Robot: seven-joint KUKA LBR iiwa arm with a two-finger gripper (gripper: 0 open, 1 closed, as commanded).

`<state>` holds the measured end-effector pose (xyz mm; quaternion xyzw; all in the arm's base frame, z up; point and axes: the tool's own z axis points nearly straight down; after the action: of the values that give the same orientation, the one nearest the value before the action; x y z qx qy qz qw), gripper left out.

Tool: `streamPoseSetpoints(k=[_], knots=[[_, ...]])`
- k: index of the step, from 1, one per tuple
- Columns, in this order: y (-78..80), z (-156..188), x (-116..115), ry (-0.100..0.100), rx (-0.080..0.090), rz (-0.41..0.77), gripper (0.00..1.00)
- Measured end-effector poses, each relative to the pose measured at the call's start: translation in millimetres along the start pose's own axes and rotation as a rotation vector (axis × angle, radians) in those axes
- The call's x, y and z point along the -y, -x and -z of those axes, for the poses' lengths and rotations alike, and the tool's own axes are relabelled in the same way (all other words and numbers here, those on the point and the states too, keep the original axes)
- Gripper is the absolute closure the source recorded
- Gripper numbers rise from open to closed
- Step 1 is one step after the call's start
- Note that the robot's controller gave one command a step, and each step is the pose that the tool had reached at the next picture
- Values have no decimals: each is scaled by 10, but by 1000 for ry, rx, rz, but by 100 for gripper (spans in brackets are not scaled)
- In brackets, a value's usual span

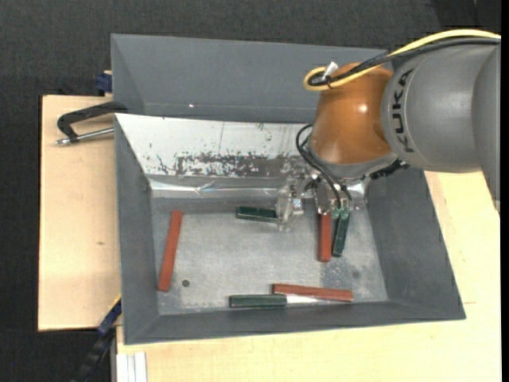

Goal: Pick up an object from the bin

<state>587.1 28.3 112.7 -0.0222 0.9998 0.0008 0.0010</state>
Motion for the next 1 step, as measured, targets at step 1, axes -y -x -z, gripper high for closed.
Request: streamPoseSetpoints(k=[1], knots=[[63,221,-225,1,5,-10,0]])
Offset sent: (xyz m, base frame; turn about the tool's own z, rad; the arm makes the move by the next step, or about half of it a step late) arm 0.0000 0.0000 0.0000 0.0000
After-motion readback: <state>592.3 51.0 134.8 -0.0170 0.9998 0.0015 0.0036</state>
